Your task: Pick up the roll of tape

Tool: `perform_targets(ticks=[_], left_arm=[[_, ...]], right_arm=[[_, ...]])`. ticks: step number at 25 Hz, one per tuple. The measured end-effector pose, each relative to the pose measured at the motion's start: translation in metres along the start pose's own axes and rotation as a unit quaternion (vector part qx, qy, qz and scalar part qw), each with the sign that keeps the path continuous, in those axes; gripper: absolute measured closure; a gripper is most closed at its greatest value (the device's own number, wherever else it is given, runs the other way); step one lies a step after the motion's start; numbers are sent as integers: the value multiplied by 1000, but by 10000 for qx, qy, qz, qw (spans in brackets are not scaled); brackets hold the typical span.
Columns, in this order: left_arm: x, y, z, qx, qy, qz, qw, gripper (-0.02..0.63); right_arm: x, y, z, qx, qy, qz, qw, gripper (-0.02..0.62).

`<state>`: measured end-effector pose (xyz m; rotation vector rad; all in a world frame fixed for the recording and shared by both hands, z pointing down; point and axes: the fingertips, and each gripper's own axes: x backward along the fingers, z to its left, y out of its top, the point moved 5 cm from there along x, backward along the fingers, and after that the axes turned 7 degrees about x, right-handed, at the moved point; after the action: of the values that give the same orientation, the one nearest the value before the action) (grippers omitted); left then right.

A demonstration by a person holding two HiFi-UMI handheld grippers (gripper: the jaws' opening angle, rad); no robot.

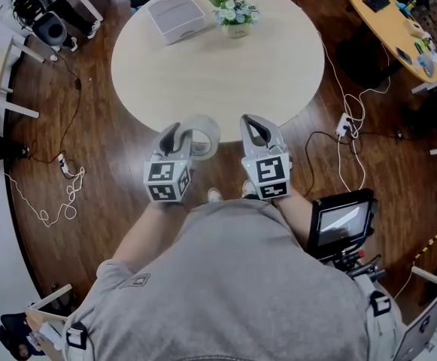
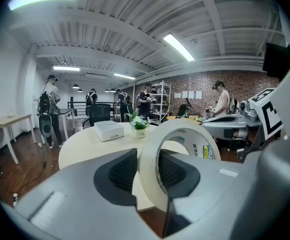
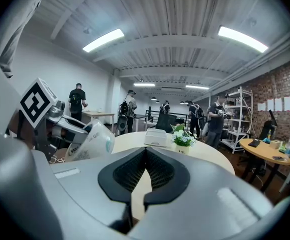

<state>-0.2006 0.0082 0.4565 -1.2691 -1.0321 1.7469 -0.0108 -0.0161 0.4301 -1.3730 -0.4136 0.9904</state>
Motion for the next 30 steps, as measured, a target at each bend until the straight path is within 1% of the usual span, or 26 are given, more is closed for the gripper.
perform_targets(ticks=[6,16,30], left_arm=[[-3,5,-7,-29,-26,-43,10000,500],[-4,9,-2,-6,7,-50,10000,500],[-7,8,1,31,-35,-23,10000,500]], right_arm=[[4,0,-7,-29,5,-27,10000,583],[-3,2,-4,-14,90,-16,10000,584],[-6,0,-3,-38,42,37,10000,584]])
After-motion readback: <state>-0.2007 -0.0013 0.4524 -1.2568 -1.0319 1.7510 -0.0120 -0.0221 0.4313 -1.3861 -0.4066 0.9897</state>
